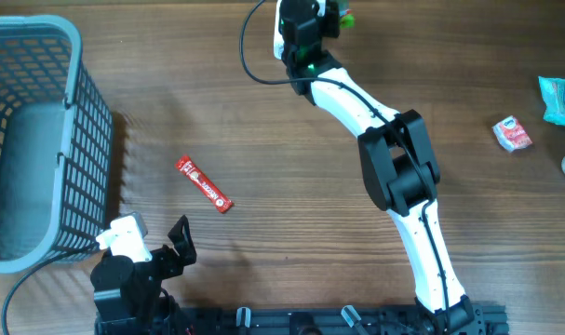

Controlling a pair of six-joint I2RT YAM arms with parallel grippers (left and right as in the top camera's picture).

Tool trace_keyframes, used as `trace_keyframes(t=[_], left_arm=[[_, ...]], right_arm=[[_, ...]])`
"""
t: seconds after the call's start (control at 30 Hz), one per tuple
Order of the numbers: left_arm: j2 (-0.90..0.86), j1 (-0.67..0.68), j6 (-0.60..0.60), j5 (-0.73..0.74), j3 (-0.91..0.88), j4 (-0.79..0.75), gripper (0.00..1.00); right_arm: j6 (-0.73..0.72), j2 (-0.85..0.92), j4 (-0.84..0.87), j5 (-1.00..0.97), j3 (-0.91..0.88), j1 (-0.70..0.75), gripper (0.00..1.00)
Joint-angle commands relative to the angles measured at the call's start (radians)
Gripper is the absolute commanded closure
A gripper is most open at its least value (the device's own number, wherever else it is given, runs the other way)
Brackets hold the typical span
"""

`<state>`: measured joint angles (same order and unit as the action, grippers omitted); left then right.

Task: Scan the item barcode
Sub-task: 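Carry the Haribo bag to the far right and release it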

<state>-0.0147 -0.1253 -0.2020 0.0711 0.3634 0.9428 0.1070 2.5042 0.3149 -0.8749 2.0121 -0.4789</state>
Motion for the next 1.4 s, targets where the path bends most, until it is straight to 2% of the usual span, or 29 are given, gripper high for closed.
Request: trace_keyframes(t=[0.0,0.1,0.23,0.33,0.47,0.53,0.67,0.73,0.8,0.83,0.97,1.13,1.2,1.3,1.37], left_arm=[[0.006,0.005,0.015,-0.010,-0.003,-0.002,0.00],[0.006,0.005,0.015,-0.010,-0.003,-0.002,0.00],[0.006,0.005,0.015,-0.010,-0.003,-0.002,0.00],[0.006,0.005,0.015,-0.010,-0.003,-0.002,0.00],[0.006,0.005,0.015,-0.010,-0.003,-0.002,0.00],[0.006,0.005,0.015,-0.010,-0.003,-0.002,0.00],[0.006,0.005,0.015,-0.010,-0.003,-0.002,0.00],[0.006,0.005,0.015,-0.010,-0.003,-0.002,0.00],[0.006,0.005,0.015,-0.010,-0.003,-0.002,0.00],[0.006,0.005,0.015,-0.010,-0.003,-0.002,0.00],[0.006,0.005,0.015,-0.010,-0.003,-0.002,0.00],[0.006,0.005,0.015,-0.010,-0.003,-0.002,0.00],[0.006,0.005,0.015,-0.010,-0.003,-0.002,0.00],[0.006,0.005,0.015,-0.010,-0.003,-0.002,0.00],[0.006,0.005,0.015,-0.010,-0.003,-0.002,0.00]], right_arm=[[0.284,-0.032,0.013,-0.326,0.072,0.043,0.96],[0.381,-0.036,0.006,-0.472,0.072,0.114,0.96],[0.359,-0.036,-0.143,-0.547,0.072,0.246,0.96],[0.278,-0.036,-0.282,-0.518,0.071,0.329,0.96],[-0.087,-0.036,-0.721,-0.275,0.071,0.471,0.96],[-0.249,-0.036,-0.868,-0.109,0.071,0.547,0.96],[-0.383,-0.035,-0.986,0.290,0.071,0.699,0.96],[-0.465,-0.035,-1.019,0.332,0.068,0.749,0.95],[-0.473,-0.043,-1.047,0.364,0.071,0.789,0.21],[-0.472,-0.054,-1.067,0.377,0.079,0.798,0.02],[-0.427,-0.193,-1.115,0.502,0.114,0.779,0.00],[-0.425,-0.449,-1.181,0.873,0.114,0.635,0.00],[-0.388,-0.497,-1.220,1.022,0.114,0.558,0.00],[-0.179,-0.498,-1.331,1.353,0.095,0.397,0.00],[-0.049,-0.496,-1.344,1.408,0.037,0.306,0.01]])
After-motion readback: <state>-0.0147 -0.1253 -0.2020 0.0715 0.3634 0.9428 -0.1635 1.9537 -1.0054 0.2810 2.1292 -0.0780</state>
